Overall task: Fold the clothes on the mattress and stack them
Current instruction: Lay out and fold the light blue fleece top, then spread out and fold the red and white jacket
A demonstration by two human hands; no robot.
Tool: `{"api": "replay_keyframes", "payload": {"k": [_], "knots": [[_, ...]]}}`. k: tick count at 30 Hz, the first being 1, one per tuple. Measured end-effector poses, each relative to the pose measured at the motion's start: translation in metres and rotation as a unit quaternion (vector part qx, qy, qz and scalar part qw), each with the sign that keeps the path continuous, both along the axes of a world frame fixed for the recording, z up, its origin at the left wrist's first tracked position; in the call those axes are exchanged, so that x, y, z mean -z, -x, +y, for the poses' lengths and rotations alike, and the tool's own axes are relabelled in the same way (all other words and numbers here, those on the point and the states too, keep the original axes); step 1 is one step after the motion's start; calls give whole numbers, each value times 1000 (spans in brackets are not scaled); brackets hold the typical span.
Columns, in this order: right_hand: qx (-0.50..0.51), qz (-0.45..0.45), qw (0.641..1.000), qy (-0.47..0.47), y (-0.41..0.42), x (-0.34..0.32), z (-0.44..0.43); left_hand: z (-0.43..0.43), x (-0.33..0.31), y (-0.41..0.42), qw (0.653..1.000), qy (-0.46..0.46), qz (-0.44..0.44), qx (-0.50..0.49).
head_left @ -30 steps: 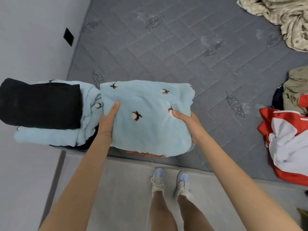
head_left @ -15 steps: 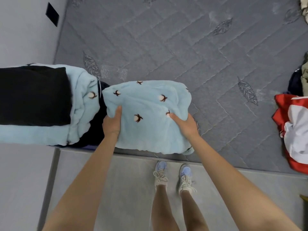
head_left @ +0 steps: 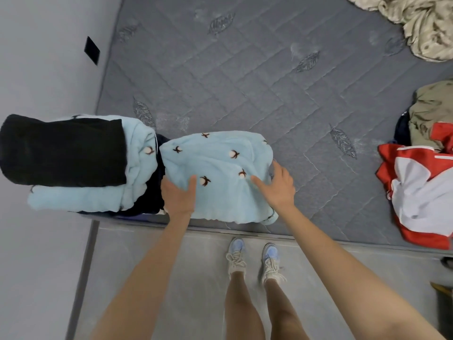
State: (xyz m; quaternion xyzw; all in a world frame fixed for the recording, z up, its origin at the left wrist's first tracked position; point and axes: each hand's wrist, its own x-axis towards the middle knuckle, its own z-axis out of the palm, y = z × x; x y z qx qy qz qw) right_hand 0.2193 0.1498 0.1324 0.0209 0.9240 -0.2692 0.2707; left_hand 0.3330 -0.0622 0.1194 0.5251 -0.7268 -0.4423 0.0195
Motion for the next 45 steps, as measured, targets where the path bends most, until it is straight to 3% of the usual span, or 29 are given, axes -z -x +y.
{"api": "replay_keyframes", "payload": {"k": [3,7,18,23,29,45], "knots": [[-74,14,996,-46,-4,-33,7,25,-31,-2,983,96,-70,141],[-134,49,987,-74,-4,-79,22,48,-71,12,942,162,-95,279],[-195,75,963,-168,5,-164,114,119,-157,66,832,276,-136,462],[-168,98,965,-174,25,-189,194,188,-174,92,788,321,-137,508],[-144,114,963,-195,40,-201,299,294,-187,125,787,312,-103,522],[11,94,970,-224,81,-203,481,479,-196,223,695,326,-54,638]]}}
